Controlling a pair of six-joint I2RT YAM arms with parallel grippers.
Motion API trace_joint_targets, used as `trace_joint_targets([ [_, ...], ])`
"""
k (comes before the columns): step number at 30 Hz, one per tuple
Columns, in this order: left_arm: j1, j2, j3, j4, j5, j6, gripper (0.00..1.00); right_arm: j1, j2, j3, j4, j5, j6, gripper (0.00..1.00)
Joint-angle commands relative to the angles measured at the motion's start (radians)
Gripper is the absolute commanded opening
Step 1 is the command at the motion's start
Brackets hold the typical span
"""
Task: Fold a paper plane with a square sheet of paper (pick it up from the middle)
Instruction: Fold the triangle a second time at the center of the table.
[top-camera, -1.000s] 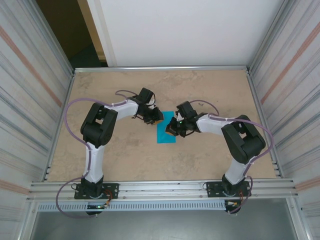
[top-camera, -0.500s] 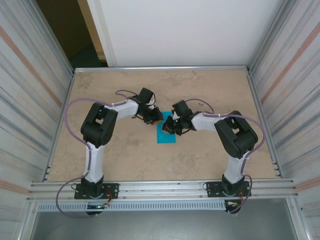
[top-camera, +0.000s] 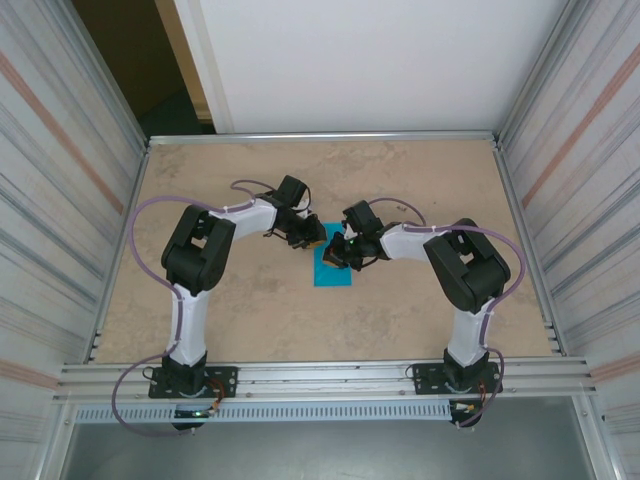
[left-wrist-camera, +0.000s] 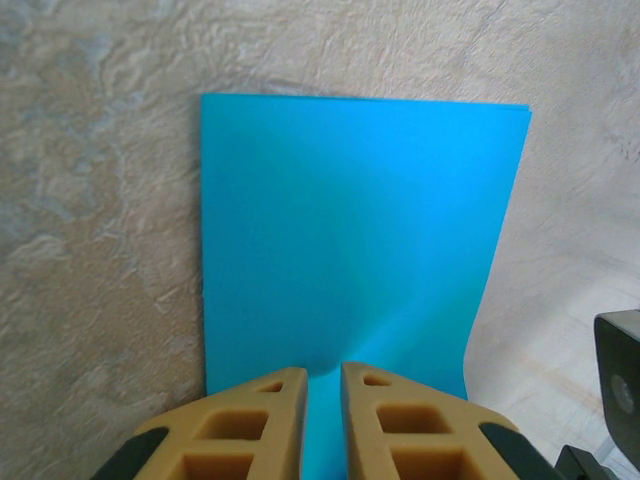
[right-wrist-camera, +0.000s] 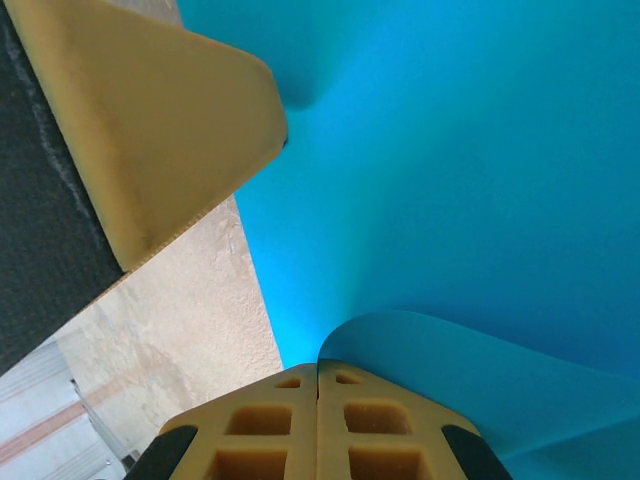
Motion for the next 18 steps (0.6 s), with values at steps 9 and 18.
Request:
trace_joint_targets([
  [9,0.008,0.034,-0.007,-0.050,-0.015,0.013,0.17,0.007,0.025,0.029,0.017,-0.002,-0.002,0.00],
  [18,0.008,0.035,-0.010,-0.050,-0.015,0.012,0.17,0.006,0.034,0.035,0.014,-0.012,-0.008,0.00],
])
